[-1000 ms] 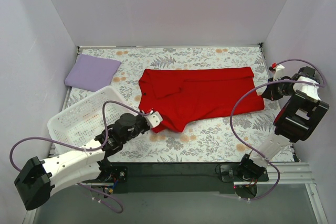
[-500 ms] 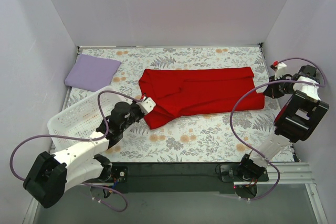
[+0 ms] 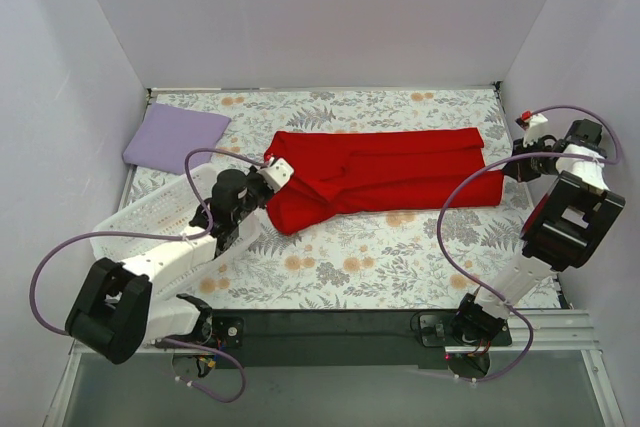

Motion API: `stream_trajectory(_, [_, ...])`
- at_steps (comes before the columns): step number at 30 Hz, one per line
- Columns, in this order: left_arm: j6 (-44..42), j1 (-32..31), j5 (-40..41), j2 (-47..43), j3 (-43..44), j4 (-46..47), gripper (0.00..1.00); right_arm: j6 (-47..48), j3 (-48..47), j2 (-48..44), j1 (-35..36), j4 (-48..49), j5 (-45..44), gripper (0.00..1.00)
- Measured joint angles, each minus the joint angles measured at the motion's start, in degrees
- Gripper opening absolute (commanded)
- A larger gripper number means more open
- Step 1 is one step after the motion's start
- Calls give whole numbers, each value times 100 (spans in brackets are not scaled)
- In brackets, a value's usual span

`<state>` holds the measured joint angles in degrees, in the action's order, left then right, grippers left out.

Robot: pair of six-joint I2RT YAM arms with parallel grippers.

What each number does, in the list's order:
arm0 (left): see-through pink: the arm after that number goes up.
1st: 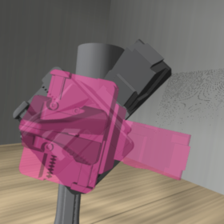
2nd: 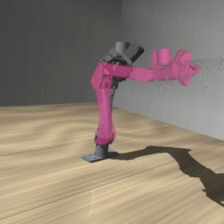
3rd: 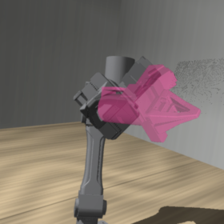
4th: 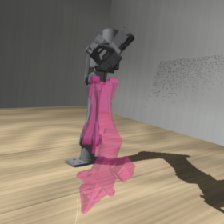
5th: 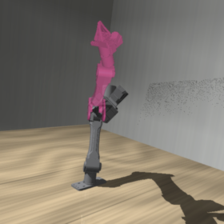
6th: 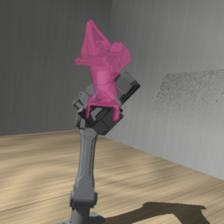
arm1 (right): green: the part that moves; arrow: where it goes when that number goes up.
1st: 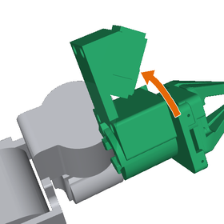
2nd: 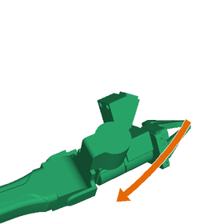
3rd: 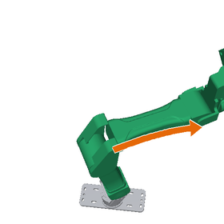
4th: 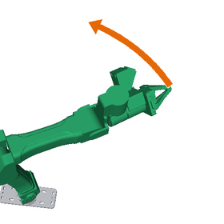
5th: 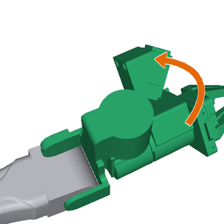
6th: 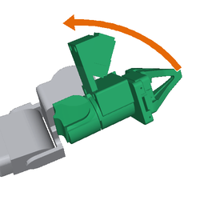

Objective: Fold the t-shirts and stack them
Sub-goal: Fold the tshirt

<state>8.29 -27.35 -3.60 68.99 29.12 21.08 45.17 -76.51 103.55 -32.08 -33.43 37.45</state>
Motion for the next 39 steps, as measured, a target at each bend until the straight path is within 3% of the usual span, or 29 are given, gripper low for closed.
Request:
stream_trajectory(21, [-560,417,-501,1578,1445,151,0,-623,-323,382,188,638,-162,1])
stream_trajectory(39, [-728,470,-695,2159,2079,120,0,-796,-334,616,197,964,-313,1])
